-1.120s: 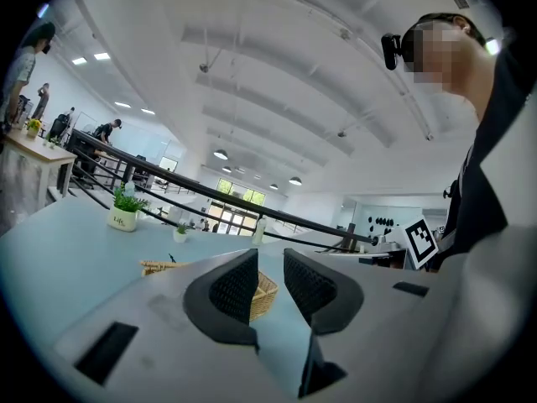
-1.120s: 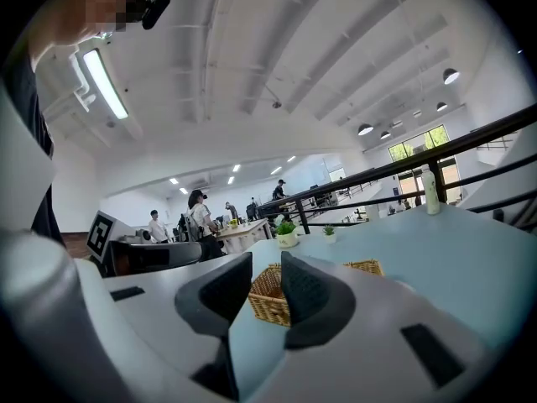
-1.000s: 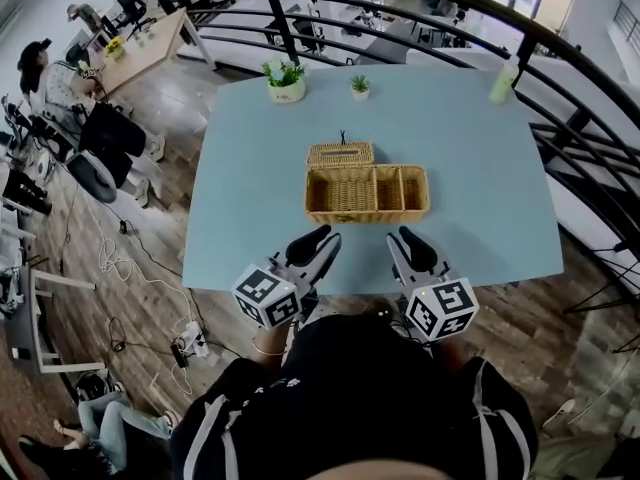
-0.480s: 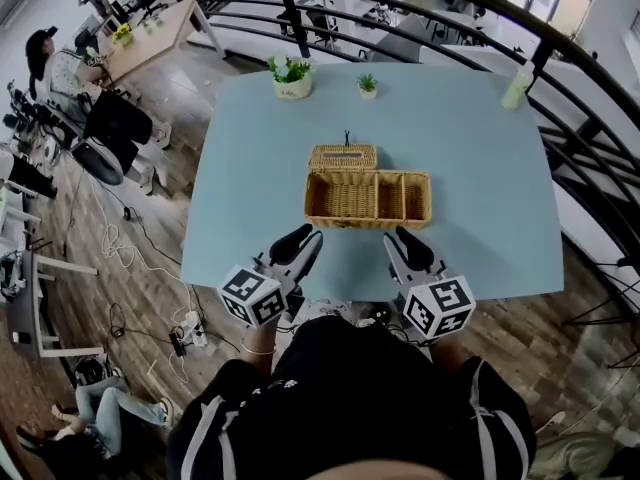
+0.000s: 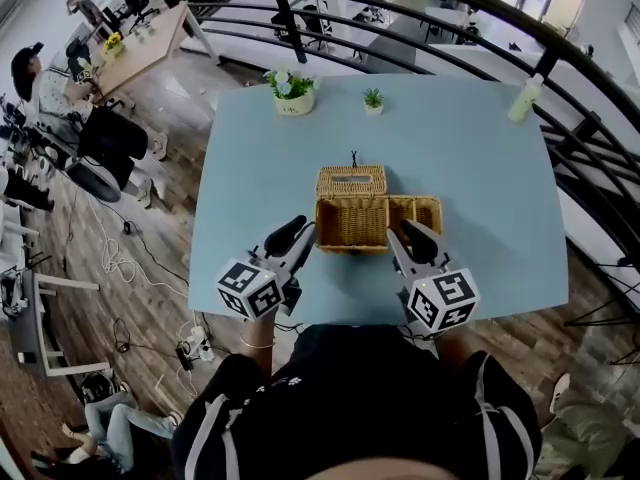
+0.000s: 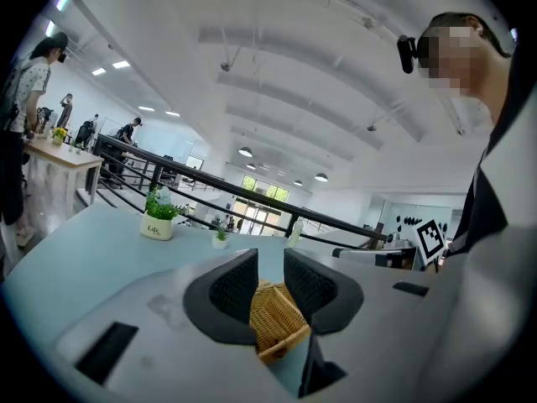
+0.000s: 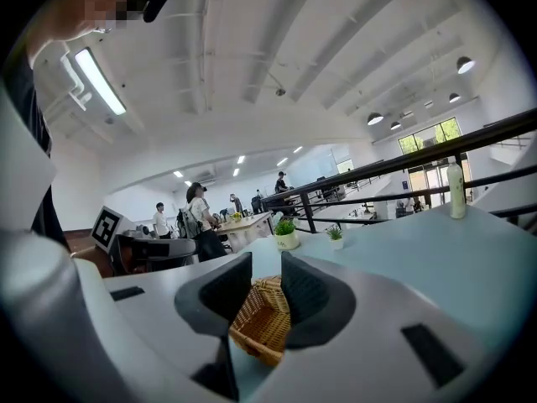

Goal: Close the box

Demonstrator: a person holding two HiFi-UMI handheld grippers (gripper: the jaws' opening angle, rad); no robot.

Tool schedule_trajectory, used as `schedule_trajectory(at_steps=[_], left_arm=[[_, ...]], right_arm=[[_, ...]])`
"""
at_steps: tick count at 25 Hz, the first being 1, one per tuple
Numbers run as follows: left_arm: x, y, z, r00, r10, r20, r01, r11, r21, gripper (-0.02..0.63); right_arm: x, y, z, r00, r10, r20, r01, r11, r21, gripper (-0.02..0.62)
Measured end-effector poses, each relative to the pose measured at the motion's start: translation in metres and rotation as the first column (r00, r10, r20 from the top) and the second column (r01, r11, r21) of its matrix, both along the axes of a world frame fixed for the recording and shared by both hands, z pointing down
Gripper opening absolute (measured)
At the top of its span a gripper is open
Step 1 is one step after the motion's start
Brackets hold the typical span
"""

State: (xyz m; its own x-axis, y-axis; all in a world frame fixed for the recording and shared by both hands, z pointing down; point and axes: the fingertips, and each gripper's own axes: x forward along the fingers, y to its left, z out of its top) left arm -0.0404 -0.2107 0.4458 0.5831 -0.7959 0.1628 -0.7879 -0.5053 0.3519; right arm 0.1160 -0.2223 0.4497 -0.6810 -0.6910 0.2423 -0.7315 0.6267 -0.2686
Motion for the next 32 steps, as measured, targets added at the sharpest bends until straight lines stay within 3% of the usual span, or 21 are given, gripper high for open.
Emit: schedule_trajectory(at_steps=[10,24,32], left_arm=[[-0.026,-0.05,0.02,0.999,0.013,-0.035,-0.014,0.999,-0.039,0.075],[-0.067,-0.1,0.086,0.996,-0.01,-0.089,-0.007,0.982,-0.188,0.086],[-0.069,-0.119,0.121,0.973,-0.019,-0.232,-0.047,0.959,-0.278,0.109]], right_arm=[[-0.021,-0.043,0.007,0.998,0.023,-0.056,-0.024,0.999,-0.026,0.109],[-0.037,-0.077,0.044,0.989,0.044,-0.138,-0.06,0.992,-0.109,0.11],[-0.045,-0.086,0.061,0.986,0.046,-0.161,-0.068,0.988,-0.137,0.115]])
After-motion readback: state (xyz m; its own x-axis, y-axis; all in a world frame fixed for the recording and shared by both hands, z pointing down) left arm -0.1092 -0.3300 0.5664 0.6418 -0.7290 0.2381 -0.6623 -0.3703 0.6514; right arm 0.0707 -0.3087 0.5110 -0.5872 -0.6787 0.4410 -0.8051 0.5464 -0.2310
